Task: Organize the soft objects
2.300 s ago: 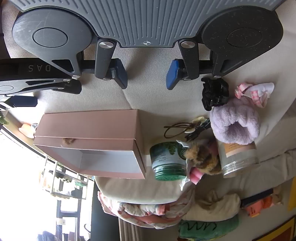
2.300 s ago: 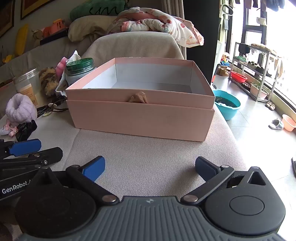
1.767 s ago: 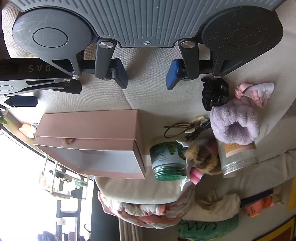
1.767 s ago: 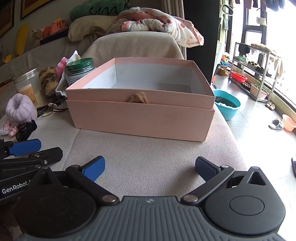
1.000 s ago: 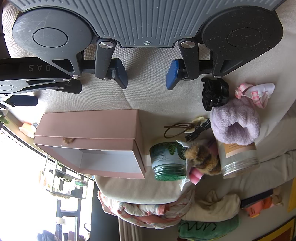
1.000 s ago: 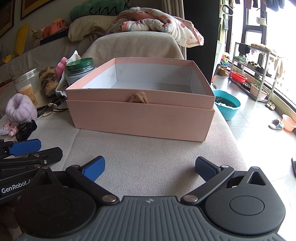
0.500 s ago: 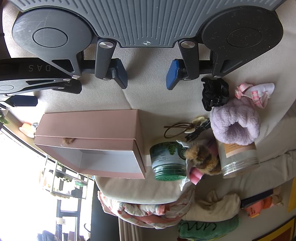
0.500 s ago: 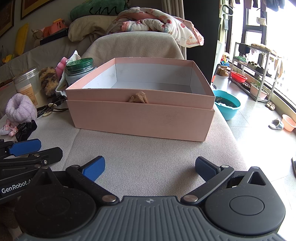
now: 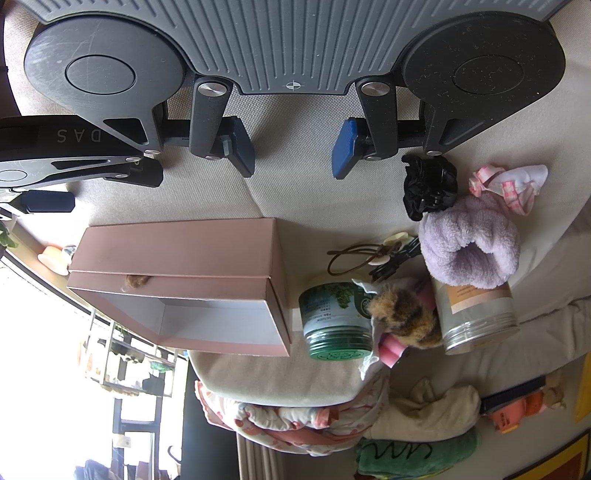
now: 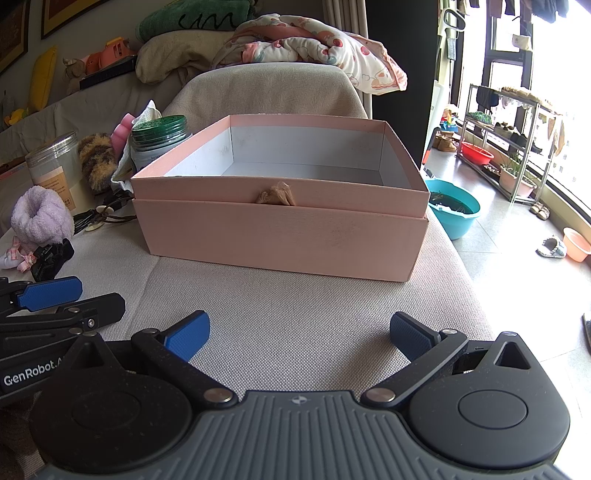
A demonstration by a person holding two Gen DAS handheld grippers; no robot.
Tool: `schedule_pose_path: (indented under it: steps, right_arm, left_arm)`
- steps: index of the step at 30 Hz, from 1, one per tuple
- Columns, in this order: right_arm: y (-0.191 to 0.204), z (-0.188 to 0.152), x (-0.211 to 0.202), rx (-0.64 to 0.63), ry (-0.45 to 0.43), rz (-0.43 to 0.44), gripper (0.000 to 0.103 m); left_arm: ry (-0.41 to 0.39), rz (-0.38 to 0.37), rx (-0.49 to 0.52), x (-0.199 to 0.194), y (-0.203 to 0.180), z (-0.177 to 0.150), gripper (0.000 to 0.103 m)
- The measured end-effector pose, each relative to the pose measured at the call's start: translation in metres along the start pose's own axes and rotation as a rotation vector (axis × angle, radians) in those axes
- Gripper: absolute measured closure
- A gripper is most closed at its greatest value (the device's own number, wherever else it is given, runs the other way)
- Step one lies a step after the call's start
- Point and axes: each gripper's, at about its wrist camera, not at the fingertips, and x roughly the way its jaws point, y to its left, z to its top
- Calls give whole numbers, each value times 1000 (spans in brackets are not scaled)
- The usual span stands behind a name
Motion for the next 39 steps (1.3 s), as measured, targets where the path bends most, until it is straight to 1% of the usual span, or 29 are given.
schedule_pose_path:
  steps: [24,29,30,33,35,37,38,39]
  right_arm:
    - [0,0,0,0,0,0,0]
    - [0,-1,1,0,3,3,0]
    - [0,1,2,-6,17,11,0]
    - [-4,13,4,-40,106,46,0]
    - [-4,16,6,-51,138,52,0]
    - [-1,19,8,-53,161,50,0]
    - [-1,19,7,-53,167,49,0]
    - [-1,19,9,-53,170,49,0]
  left_arm:
    - [0,3,5,-6,-5,6,52]
    - [-2,-10,-7,-3,-2,9,52]
    - [-4,-25,-15,-4,0,8,52]
    - [0,-99,-33,-11,8,7,52]
    - [-14,-126,-50,-21,18,13,52]
    - [-61,-134,-73,-38,36,22,52]
    - [-81,-129,-80,-44,46,26,52]
    - [-108,-107,-96,-52,63,34,52]
